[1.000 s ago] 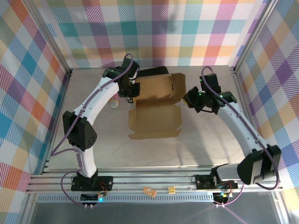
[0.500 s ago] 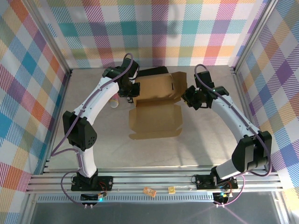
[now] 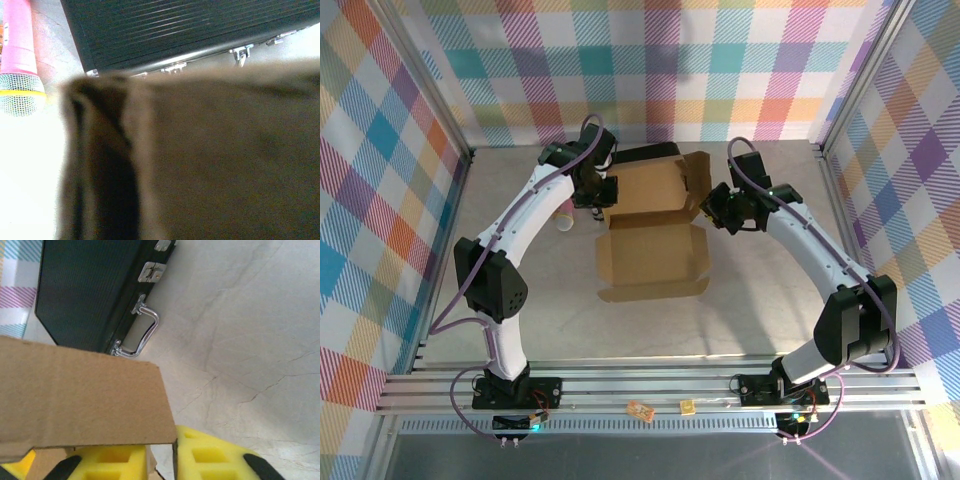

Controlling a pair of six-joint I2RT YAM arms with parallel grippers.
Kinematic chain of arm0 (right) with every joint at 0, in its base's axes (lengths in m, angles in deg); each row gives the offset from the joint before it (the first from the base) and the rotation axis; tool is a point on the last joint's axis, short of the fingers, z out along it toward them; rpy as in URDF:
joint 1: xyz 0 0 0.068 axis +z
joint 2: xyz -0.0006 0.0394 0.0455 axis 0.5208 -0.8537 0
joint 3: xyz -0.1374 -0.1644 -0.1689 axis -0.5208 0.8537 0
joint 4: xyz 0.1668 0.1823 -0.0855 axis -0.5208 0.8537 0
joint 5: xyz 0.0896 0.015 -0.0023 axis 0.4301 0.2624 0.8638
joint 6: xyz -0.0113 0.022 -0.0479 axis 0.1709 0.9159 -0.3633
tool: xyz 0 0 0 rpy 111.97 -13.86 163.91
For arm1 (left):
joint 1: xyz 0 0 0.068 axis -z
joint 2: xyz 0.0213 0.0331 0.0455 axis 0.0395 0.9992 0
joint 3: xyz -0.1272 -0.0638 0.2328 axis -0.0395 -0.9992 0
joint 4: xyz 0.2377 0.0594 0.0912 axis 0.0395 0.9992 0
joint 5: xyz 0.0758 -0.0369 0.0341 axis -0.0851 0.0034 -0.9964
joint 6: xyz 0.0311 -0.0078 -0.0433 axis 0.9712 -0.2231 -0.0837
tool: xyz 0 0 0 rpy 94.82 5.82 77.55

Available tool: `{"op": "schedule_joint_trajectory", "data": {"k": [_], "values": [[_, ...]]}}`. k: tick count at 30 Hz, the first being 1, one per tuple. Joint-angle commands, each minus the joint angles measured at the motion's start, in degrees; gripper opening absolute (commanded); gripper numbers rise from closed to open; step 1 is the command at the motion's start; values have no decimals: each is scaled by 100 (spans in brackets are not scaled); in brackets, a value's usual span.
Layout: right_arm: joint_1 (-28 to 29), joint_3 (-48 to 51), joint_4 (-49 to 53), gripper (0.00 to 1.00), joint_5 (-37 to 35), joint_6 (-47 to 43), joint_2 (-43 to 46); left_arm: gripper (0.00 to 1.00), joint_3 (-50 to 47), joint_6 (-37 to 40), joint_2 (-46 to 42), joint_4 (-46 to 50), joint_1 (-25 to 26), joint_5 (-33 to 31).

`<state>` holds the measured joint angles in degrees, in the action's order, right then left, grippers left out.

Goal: Fold the paper box

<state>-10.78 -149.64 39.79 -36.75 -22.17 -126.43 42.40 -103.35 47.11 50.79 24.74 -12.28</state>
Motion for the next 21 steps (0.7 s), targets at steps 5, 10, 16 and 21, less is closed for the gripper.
{"op": "schedule_joint_trajectory", "data": {"k": [5,10,16,21], "values": [[204,-345,-46,26,108,-209,-106,0,310,-163,100,147,33,88],[328,-583,228,29,64,-373,-323,0,318,-196,108,131,38,86],[389,-636,346,32,142,-524,-476,0,354,-195,100,140,33,63],[436,-735,526,29,71,-673,-553,0,368,-209,87,144,33,71]]}}
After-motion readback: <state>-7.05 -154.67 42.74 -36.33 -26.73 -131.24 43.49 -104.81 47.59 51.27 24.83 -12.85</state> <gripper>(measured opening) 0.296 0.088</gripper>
